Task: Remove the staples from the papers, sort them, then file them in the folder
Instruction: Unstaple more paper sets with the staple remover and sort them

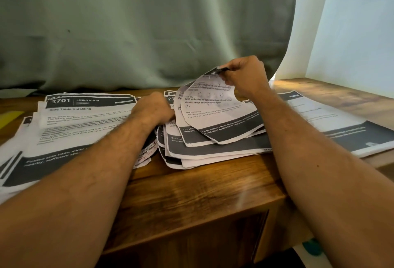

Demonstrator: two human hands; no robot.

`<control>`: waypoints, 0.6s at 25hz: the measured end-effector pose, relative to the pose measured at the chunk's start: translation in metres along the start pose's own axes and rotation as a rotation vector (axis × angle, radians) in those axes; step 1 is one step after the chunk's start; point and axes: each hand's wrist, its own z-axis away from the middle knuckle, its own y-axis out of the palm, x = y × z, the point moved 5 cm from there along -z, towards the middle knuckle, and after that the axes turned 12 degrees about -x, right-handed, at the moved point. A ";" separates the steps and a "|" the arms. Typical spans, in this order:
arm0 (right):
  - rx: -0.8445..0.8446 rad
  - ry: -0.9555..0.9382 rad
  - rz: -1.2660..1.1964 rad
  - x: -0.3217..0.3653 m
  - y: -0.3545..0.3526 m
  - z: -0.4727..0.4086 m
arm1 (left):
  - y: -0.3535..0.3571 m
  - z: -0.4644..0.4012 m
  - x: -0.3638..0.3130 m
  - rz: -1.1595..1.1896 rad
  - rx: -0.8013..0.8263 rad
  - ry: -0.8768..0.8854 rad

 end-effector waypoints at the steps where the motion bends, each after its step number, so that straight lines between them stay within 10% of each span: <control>1: 0.011 0.000 0.018 0.001 0.002 0.001 | 0.001 -0.001 -0.001 -0.025 -0.006 0.015; 15: 0.106 -0.042 0.059 0.009 0.014 0.011 | -0.006 0.002 -0.004 0.267 -0.080 -0.078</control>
